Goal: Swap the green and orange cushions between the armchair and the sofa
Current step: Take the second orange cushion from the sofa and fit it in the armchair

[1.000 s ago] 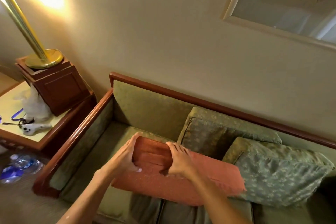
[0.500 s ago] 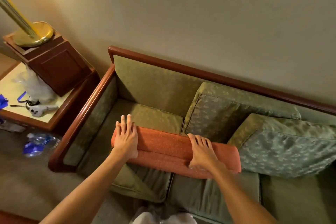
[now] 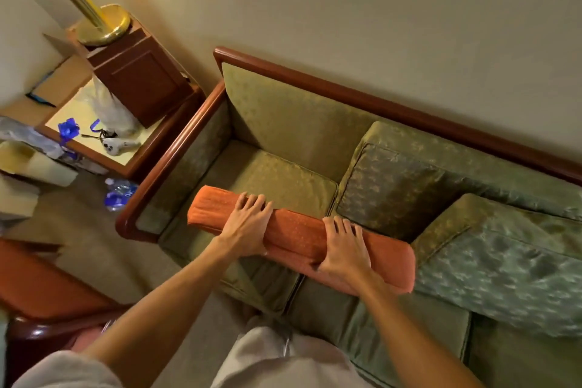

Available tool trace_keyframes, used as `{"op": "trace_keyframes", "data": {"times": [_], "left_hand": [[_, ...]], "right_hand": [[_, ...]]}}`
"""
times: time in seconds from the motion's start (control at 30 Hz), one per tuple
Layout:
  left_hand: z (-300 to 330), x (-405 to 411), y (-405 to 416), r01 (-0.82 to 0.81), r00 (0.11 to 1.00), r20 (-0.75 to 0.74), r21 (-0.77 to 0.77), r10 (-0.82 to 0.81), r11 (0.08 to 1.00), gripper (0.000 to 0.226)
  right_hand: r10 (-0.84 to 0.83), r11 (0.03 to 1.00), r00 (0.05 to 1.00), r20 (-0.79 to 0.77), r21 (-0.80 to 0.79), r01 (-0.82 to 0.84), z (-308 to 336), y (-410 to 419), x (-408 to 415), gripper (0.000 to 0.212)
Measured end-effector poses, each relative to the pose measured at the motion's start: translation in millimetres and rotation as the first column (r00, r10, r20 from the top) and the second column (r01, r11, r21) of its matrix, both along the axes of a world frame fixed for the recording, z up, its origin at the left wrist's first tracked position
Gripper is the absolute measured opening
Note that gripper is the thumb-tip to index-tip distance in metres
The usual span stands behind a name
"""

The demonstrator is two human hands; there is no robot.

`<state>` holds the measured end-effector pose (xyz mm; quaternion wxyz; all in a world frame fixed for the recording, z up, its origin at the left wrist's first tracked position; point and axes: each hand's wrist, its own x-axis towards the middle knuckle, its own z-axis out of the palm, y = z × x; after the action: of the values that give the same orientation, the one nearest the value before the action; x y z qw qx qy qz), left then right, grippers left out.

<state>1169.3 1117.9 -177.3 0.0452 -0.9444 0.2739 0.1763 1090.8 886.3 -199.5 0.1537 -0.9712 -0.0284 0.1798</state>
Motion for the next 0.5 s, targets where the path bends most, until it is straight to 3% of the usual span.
{"op": "trace_keyframes", "data": {"times": [0.17,0.3,0.5], "left_hand": [[2,-37,2,-0.098,0.995,-0.03,-0.011,0.098,0.995,0.087],[14,-78,10,-0.21,0.973,-0.091,0.006,0.21,0.978,0.07],[26,-167,69,-0.437,0.888,-0.183,-0.052,0.422,0.898,0.079]], "right_hand": [[0.164,0.986,0.985,0.062,-0.011,-0.163,0,-7,-5,0.103],[0.283,0.959,0.959,-0.013,-0.005,-0.283,9,1,-14,0.085],[0.51,0.857,0.857,-0.068,-0.042,-0.514,34,61,-42,0.066]]}}
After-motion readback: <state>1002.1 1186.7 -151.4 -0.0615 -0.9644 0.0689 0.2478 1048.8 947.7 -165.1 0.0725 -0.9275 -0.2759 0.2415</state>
